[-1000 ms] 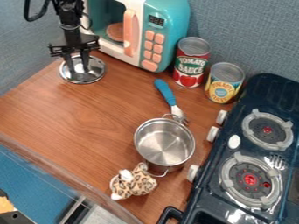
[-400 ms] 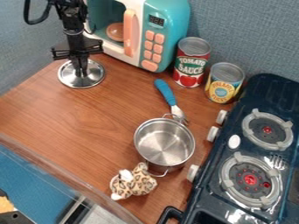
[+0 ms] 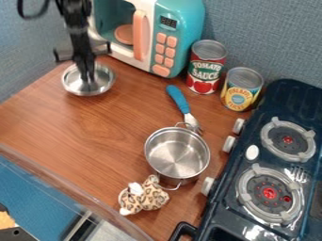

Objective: Put the silver lid to the middle bottom side of the table

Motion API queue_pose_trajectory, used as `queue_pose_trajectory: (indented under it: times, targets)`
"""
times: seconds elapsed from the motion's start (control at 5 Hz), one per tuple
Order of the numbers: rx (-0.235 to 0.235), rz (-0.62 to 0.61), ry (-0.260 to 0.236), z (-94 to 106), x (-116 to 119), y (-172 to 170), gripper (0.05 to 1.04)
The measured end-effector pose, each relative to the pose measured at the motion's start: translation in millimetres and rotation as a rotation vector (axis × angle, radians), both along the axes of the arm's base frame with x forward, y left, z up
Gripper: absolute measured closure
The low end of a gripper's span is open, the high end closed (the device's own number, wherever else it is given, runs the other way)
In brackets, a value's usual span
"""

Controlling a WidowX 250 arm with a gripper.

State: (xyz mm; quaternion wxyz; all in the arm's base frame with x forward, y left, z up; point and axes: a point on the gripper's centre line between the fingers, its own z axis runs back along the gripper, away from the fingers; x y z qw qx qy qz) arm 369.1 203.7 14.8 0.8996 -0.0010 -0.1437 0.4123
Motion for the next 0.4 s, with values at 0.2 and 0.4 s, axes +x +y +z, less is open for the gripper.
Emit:
queue_pose_trajectory:
  times: [0.2,0.4]
  targets:
    - [0.006,0.023,-0.017,32.0,-24.9,-13.4,1.033]
    - [0.008,0.042,-0.013,32.8,-56.4,-31.7,1.033]
